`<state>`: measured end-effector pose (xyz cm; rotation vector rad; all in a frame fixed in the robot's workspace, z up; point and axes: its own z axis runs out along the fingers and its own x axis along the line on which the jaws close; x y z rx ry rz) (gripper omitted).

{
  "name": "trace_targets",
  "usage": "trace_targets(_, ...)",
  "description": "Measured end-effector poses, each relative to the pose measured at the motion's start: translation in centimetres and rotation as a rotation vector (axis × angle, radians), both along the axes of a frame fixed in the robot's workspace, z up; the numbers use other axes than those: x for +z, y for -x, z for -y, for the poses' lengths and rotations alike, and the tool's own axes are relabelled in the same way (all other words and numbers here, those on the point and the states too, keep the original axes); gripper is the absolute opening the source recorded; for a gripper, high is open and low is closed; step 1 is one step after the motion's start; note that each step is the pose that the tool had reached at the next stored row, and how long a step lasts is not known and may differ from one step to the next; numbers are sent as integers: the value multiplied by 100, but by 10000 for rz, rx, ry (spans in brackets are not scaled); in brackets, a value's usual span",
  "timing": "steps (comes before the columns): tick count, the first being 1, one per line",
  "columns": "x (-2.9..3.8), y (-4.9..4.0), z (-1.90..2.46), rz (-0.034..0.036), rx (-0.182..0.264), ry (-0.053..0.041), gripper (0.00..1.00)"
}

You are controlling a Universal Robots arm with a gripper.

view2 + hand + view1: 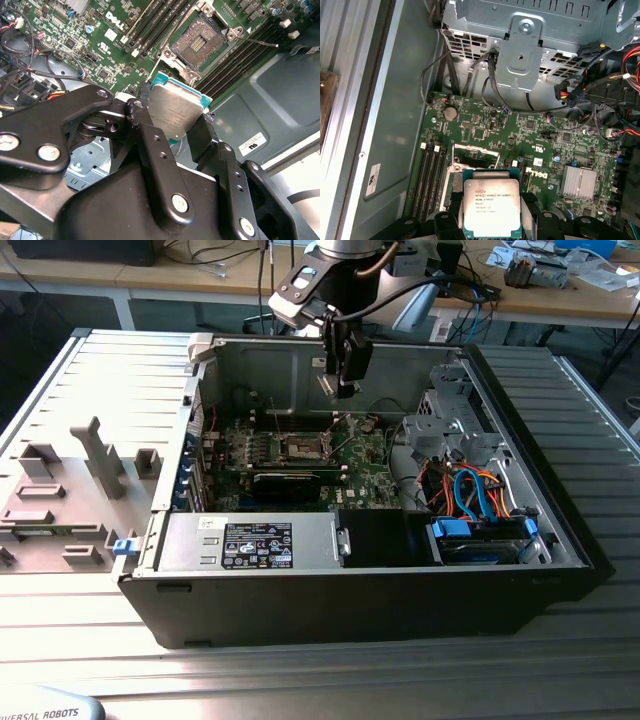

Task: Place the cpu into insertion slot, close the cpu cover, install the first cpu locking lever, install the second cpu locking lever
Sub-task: 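Place the cpu into insertion slot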

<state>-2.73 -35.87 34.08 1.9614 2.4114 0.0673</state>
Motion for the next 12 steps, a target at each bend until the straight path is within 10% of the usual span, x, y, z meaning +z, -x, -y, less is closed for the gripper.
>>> trace_targets(12, -2, 0, 0, 0, -98, 0, 54)
